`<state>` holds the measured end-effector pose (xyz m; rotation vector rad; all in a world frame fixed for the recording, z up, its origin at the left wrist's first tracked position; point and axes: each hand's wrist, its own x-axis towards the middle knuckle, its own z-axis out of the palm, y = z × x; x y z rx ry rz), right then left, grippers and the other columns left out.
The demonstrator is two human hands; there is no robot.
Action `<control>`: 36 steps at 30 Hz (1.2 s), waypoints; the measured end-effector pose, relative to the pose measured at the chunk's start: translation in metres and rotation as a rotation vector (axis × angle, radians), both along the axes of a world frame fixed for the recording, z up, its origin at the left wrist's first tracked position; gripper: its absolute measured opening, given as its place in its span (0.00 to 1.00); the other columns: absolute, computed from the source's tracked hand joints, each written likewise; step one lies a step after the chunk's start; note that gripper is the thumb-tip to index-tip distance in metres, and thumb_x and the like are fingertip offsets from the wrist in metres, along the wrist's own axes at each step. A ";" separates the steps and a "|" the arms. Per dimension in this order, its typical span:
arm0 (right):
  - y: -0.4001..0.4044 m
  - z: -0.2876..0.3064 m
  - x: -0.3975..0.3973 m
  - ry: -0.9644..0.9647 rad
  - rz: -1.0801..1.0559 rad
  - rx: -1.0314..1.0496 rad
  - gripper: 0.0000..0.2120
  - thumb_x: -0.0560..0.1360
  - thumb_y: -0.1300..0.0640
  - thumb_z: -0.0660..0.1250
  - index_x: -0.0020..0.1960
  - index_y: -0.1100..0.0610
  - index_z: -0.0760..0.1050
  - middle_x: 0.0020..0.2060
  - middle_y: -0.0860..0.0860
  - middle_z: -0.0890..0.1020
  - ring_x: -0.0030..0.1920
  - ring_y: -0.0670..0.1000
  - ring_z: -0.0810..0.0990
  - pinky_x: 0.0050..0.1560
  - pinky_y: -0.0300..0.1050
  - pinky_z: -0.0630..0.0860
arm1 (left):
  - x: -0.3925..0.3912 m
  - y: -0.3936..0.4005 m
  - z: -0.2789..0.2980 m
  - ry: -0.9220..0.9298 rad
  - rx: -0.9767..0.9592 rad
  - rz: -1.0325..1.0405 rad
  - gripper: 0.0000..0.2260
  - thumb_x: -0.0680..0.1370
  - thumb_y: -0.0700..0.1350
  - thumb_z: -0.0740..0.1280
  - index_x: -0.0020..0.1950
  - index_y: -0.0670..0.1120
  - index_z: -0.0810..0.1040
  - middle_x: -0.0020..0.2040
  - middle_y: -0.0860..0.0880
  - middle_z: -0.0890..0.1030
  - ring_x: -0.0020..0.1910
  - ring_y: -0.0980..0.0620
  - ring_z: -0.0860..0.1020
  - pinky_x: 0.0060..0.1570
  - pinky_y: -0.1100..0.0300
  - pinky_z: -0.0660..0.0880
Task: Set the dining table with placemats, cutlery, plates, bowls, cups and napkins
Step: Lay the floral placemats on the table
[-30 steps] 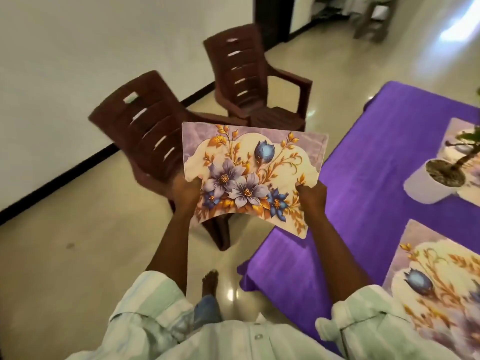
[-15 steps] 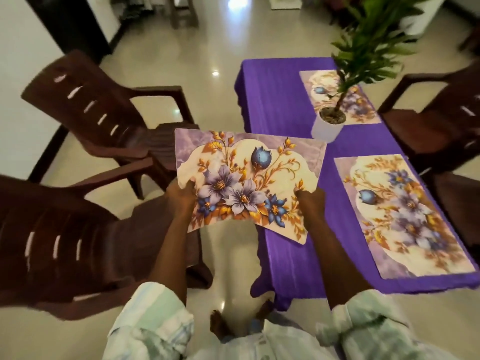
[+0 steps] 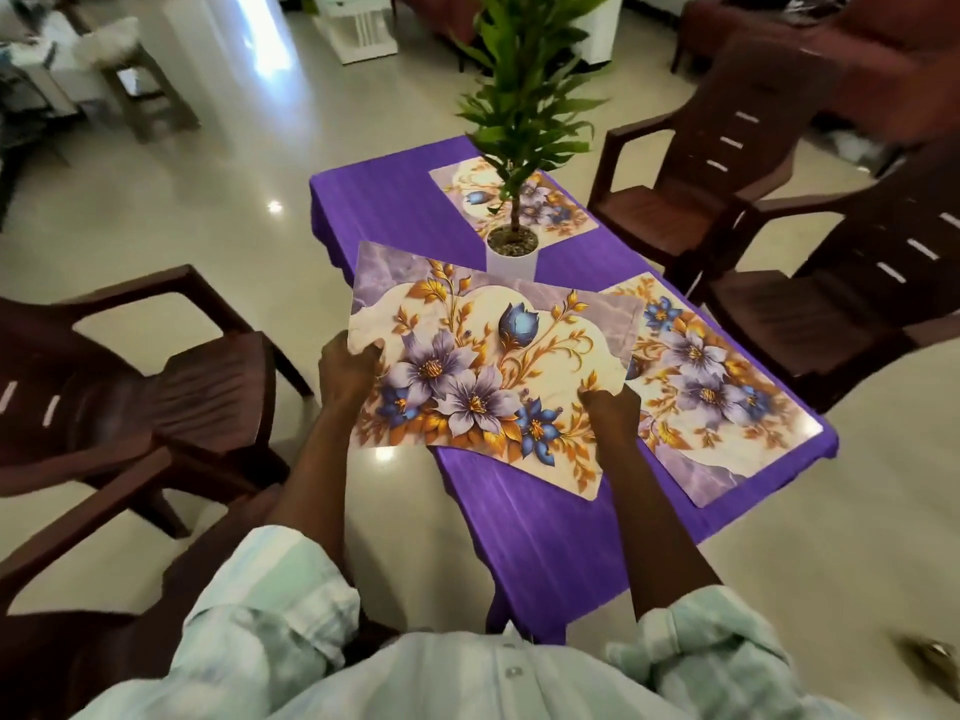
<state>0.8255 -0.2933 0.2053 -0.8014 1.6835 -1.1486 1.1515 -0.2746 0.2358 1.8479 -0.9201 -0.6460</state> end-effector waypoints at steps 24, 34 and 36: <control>0.076 -0.115 0.016 -0.152 -0.603 0.522 0.11 0.71 0.63 0.75 0.31 0.58 0.78 0.25 0.54 0.73 0.27 0.50 0.71 0.28 0.38 0.67 | -0.006 -0.225 -0.121 0.155 0.577 -0.913 0.05 0.72 0.36 0.74 0.41 0.39 0.79 0.26 0.49 0.73 0.17 0.59 0.65 0.18 0.68 0.61; 0.068 -0.116 0.074 0.274 -0.892 0.534 0.15 0.70 0.60 0.72 0.54 0.66 0.78 0.50 0.62 0.82 0.51 0.62 0.81 0.50 0.50 0.76 | -0.006 -0.238 -0.128 -0.273 0.301 -0.992 0.14 0.75 0.42 0.69 0.55 0.32 0.78 0.53 0.33 0.79 0.53 0.36 0.77 0.50 0.49 0.72; 0.064 -0.108 0.085 0.319 -0.922 0.507 0.12 0.74 0.63 0.67 0.56 0.68 0.77 0.51 0.64 0.81 0.53 0.63 0.80 0.51 0.50 0.73 | -0.007 -0.238 -0.123 -0.321 0.338 -0.995 0.16 0.73 0.40 0.68 0.56 0.32 0.77 0.55 0.33 0.78 0.55 0.35 0.76 0.53 0.48 0.72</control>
